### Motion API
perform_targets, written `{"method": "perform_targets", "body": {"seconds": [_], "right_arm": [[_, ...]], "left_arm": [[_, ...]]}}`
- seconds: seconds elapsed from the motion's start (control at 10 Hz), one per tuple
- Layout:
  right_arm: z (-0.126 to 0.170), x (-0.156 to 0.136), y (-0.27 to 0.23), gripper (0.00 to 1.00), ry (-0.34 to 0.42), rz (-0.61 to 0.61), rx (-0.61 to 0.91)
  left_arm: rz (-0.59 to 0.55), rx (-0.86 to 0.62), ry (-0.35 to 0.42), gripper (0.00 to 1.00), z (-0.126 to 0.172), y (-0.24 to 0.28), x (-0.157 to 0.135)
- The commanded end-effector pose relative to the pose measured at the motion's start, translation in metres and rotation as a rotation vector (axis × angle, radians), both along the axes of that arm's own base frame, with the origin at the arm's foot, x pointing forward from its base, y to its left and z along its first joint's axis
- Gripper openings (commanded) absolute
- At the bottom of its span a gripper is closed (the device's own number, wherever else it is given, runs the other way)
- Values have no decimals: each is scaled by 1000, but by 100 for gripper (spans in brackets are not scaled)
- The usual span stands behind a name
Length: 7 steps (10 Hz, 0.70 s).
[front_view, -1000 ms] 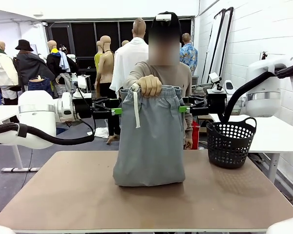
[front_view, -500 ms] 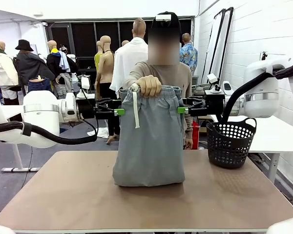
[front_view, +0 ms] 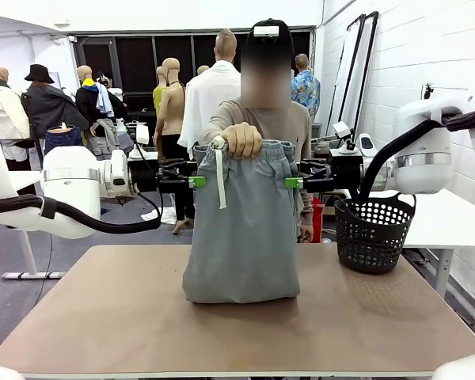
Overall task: Fold the training pants.
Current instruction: Release the ends of the Training pants and then grab the overlapped ends.
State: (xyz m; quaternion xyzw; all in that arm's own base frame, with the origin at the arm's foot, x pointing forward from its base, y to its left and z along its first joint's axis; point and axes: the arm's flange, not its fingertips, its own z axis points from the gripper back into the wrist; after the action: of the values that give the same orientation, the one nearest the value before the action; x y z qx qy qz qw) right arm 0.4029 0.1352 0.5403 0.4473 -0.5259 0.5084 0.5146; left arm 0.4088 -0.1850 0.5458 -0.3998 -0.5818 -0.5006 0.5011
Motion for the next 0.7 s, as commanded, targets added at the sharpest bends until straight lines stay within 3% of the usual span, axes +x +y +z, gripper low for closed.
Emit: {"method": "perform_targets", "body": {"seconds": [0.0,0.3,0.6], "right_arm": [[-3,-4,14,100,8,-48,33],[-4,1,23,100,-50,-100,36],[-6,6,26,100,-39,-68,32]], "left_arm": [[-29,14,-21,100,1,-5,6],[-18,39,-40,100,-1,-12,9],[-27,49,-58,100,-4,-19,8]]}}
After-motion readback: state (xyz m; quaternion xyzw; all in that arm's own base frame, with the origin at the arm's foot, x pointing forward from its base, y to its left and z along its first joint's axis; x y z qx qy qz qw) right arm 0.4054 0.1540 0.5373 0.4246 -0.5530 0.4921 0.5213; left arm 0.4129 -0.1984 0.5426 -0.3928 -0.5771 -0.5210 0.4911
